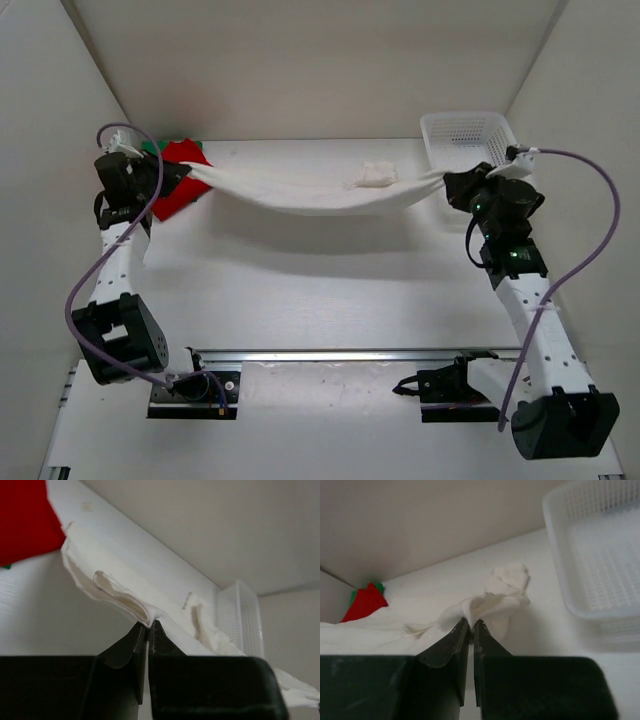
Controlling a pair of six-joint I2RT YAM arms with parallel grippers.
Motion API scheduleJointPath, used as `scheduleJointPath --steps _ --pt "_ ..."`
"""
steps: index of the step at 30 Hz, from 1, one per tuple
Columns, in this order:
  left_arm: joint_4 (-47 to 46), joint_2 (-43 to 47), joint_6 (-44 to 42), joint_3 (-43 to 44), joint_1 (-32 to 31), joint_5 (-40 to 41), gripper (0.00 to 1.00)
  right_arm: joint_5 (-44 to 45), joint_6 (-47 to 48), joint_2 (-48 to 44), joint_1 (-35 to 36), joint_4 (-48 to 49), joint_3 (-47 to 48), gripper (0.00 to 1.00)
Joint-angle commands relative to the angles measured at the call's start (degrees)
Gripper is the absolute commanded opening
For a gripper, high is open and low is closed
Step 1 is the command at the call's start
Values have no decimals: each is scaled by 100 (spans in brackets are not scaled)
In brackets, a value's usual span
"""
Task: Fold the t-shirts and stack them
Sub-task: Fold the flattened tshirt in 1/3 of the way
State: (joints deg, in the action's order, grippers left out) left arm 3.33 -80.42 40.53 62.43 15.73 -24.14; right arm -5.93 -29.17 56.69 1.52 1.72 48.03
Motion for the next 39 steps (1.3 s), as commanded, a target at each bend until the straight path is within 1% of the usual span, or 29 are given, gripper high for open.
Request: scheduleJointPath --steps 1,3,5,7,9,11,12,13,14,15,16,17,18,19,20,22,24,25,27,29,31,32,33,34,35,36,37,38,39 --pt "247 746 191 602 228 -976 0 470 683 -438 199 -995 1240 0" --pt "220 826 411 936 317 -1363 0 418 903 -422 305 -1383 1857 0" --pt "151 967 665 1322 439 -1531 0 576 1227 -369 629 -1892 2795 0" --pt "-94 1037 973 1516 562 -1750 0 943 1483 -238 936 -2226 3533 0" --pt "-271 994 1481 1736 712 -1971 0 1374 1782 -62 1288 -2500 4256 0" --pt "-744 871 1850 1991 800 -2278 0 1891 2150 245 1744 -2720 5046 0" --pt "-894 853 1975 2035 774 -2297 0 2025 2239 360 1860 -2668 5119 0" --pt "-887 783 1993 2097 774 -2262 0 2296 2405 517 2026 -2633 5242 0" --pt "-730 695 1898 2176 765 -2183 0 2438 2511 736 2036 -2615 5278 0" --pt "-694 651 1862 2168 757 -2156 0 2274 2408 852 1732 -2571 5182 0" --pt "-755 564 1853 2089 756 -2148 0 1602 2294 1070 1442 -2554 5155 0" --pt "-781 476 1835 1932 748 -2069 0 647 1945 1264 778 -2466 4998 0" --pt "-538 440 1583 1957 678 -1999 0 281 1732 1414 397 -2344 4997 0" --pt "-379 274 1285 1974 634 -1815 0 -19 1696 1563 402 -2273 4849 0" --pt "-116 99 1142 1992 529 -1700 0 -30 1695 1756 419 -2159 4760 0" --pt "307 -147 642 1948 353 -1506 0 -398 1643 2143 279 -2175 4838 0" --pt "187 -490 552 1729 195 -1436 0 -724 1573 2687 113 -2272 5092 0" --pt "72 -562 613 1606 116 -1401 0 -760 1624 2951 164 -2350 5224 0" --pt "53 -929 544 1701 11 -1295 0 -813 1642 3329 104 -2369 5531 0" --pt "238 -1281 465 2061 -130 -1146 0 -917 1643 3804 103 -2553 6119 0" --pt "439 -1833 552 2805 -289 -1110 0 -1049 1625 4505 51 -2833 7223 0" --pt "458 -1967 674 3009 -315 -1136 0 -1068 1590 4709 15 -2922 7595 0" --pt "493 -2230 753 3446 -385 -1137 0 -1085 1503 5233 -2 -3184 8538 0" --pt "510 -2345 911 3929 -412 -1198 0 -1303 1371 5717 -55 -3439 9635 1" --pt "458 -2581 1139 4134 -456 -1242 0 -1349 1100 5922 -107 -3424 10238 0" --pt "362 -2697 1263 4554 -482 -1312 0 -1514 958 5802 -273 -3119 10052 0" --pt "187 -2741 1516 4819 -457 -1365 0 -1751 618 5462 -432 -2576 9494 0" --pt "3 -2759 1702 5013 -413 -1348 0 -1788 449 5267 -538 -2136 9114 1" --pt "-147 -2672 1947 5015 -360 -1356 0 -1823 430 4978 -565 -2001 9023 0"
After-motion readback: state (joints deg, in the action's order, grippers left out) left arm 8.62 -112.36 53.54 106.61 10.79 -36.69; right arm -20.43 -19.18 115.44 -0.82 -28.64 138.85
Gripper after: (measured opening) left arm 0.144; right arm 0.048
